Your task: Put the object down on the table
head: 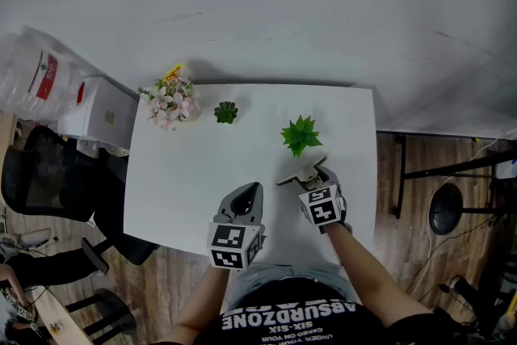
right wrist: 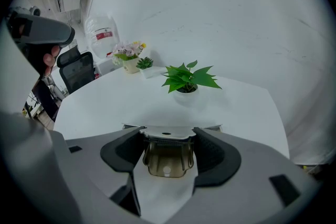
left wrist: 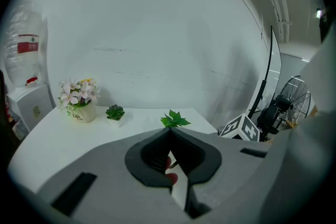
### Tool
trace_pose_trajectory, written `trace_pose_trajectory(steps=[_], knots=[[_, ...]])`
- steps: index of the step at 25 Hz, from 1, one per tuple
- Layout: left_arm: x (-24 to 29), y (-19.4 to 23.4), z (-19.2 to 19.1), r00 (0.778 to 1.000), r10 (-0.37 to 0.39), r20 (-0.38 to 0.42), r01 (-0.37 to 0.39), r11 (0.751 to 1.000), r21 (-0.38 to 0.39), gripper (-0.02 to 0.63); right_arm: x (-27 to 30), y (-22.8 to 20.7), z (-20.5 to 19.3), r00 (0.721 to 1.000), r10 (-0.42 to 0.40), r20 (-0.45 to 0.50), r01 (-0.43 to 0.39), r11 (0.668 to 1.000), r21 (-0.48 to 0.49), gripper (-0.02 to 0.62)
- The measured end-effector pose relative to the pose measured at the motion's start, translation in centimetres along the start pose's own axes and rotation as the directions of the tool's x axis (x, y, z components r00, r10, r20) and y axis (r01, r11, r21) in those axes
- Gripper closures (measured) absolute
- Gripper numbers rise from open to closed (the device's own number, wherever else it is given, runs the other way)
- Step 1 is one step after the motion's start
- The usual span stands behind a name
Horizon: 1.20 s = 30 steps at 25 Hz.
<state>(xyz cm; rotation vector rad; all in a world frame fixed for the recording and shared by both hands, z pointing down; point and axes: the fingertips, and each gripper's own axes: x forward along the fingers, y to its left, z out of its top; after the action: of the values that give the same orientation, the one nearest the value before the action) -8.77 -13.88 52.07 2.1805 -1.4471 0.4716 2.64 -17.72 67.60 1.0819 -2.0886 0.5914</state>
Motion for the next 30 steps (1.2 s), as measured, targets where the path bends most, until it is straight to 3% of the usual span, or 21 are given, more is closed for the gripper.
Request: trace_pose_trajectory(steps=[30], knots=[[0.1, -0.4, -0.7, 1.0, -0.011, -0.01, 0.011, 1.0, -0.014, 0.605, 1.4, 0.5, -2.1, 0.999, -0.002, -0.054, -0.003, 0.996, -0.09, 0.31]])
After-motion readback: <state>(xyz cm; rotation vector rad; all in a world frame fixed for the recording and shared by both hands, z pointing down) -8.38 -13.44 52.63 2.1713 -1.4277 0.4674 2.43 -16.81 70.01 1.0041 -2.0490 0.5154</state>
